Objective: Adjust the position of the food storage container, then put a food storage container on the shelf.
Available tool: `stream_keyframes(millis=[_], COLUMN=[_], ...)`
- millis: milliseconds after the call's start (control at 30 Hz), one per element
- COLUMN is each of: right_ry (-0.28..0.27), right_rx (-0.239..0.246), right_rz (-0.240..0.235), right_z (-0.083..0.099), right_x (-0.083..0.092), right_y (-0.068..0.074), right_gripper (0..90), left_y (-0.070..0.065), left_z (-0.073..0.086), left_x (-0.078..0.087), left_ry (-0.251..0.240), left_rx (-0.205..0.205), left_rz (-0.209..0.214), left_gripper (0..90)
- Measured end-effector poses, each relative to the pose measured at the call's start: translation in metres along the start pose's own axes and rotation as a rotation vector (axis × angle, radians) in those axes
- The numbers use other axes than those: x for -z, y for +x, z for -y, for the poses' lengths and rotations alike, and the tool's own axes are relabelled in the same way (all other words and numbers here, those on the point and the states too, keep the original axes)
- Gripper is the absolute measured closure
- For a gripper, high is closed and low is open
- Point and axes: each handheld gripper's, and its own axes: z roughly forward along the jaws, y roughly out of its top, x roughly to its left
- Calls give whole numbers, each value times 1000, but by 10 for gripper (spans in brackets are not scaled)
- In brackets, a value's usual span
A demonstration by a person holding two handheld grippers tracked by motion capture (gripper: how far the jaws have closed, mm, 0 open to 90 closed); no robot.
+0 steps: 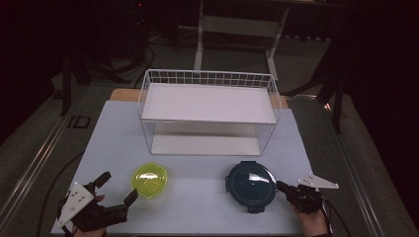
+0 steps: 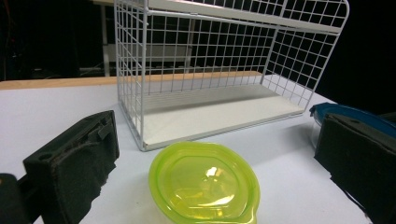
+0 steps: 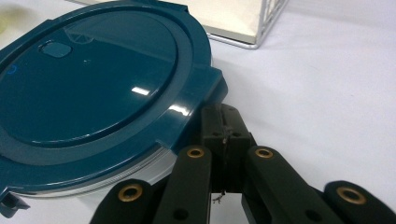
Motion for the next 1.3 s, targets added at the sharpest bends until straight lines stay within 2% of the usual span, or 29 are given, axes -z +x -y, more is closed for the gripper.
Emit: stream_keyframes(millis=[300,433,533,633,800,833,933,967,1033,1133,1200,1233,1267,1300], right_ry=[-1,-7,-21,-36,-72,-80,-95,-104,-109,-149,-169,-169,-183,-200], right_rx=[-7,6,24,17,22,20,22,22,27,49,57,57,56,68], right_rz=[-25,-29,-5,10,9,7,4,-5,-8,-34,-44,-44,-48,-68], right_z=[-2,-3,-7,-10,-16,-18,-22,-24,-25,-34,-38,-38,-40,-43], right_x=[-5,-5,0,5,13,14,17,18,19,27,30,30,32,35], right_y=[2,2,4,3,4,4,3,4,4,13,16,16,19,22], right_gripper=[900,900,900,900,884,802,728,687,667,478,414,414,371,285], left_y=[-2,-3,-4,-7,-13,-13,-14,-15,-16,-23,-27,-27,-30,-32], left_z=[0,0,0,0,-3,-4,-10,-12,-15,-20,-23,-23,-27,-29], left_x=[-1,-1,-2,-3,-5,-6,-7,-7,-8,-14,-17,-17,-19,-20], left_ry=[1,0,5,12,21,27,55,54,58,75,78,78,75,73], left_rx=[-5,-8,-8,-5,-31,-38,-41,-42,-53,-70,-75,-75,-74,-70], left_rz=[9,20,33,54,88,95,135,139,147,183,200,200,223,229], left_gripper=[0,0,0,0,0,0,0,0,0,0,0,0,0,0])
